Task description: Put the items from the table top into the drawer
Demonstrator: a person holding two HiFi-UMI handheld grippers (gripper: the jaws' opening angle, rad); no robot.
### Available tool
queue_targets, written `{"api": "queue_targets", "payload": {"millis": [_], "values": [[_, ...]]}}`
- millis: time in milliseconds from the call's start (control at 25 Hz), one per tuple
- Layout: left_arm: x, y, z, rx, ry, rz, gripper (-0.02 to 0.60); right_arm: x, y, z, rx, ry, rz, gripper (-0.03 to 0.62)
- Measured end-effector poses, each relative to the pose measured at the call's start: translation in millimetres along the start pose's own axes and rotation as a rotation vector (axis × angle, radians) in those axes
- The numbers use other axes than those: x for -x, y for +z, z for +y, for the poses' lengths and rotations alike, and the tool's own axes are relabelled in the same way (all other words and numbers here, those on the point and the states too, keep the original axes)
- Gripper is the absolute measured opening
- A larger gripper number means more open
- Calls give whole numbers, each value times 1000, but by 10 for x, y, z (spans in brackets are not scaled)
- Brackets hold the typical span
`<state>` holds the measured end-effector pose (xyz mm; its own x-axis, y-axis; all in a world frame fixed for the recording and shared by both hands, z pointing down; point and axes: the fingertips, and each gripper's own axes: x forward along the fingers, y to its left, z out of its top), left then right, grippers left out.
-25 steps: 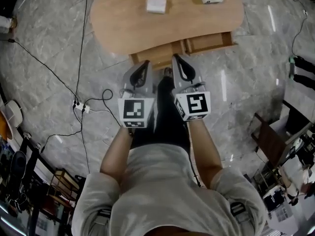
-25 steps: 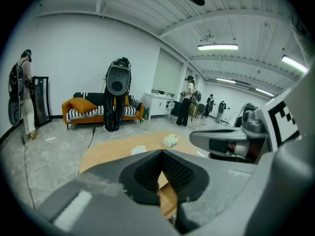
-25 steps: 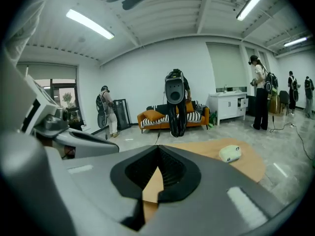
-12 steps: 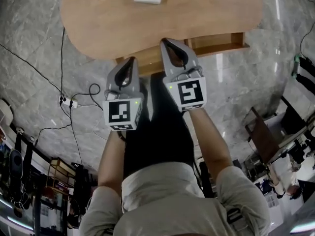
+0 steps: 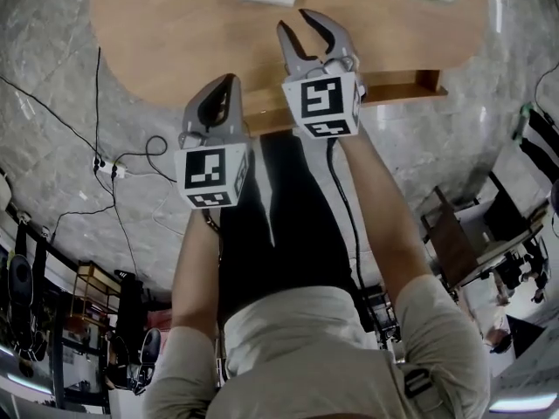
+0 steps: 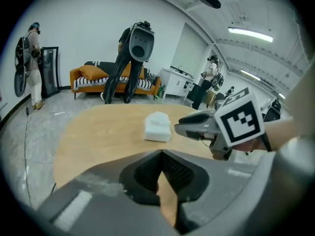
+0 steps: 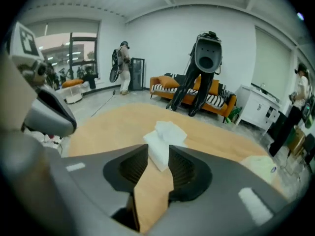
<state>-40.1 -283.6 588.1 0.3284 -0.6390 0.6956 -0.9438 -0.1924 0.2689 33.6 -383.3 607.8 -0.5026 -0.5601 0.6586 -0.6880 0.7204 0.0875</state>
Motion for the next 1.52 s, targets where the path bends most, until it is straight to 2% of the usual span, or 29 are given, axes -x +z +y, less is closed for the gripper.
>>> {"api": "queue_targets", "payload": {"millis": [240,400,440,560,640,760,1160,1520], "values": [[-26,-33,107,32,17,17,20,-413,-168,-56,260,-22,120,141],[-54,-65,123,41,15,24,20,-613,-359,-23,315,-12,201,155],[-60,-80,120,39,11,27,18,-648,-393,-40,331,-17,216,141],[-49,-133,149,24,-1,39,19,-687,-373,-18,414,-19,210,35],[-30,-162,179,22,-5,42,19,-646,-294,48,409,-1,175,17],[1,-188,205,36,-8,40,20,-521,-209,112,345,3,139,13],[259,-358,275,28,-21,31,20,-57,-214,616,271,20,103,9],[659,-933,674,84,46,69,19,279,-345,1404,295,85,90,9]]}}
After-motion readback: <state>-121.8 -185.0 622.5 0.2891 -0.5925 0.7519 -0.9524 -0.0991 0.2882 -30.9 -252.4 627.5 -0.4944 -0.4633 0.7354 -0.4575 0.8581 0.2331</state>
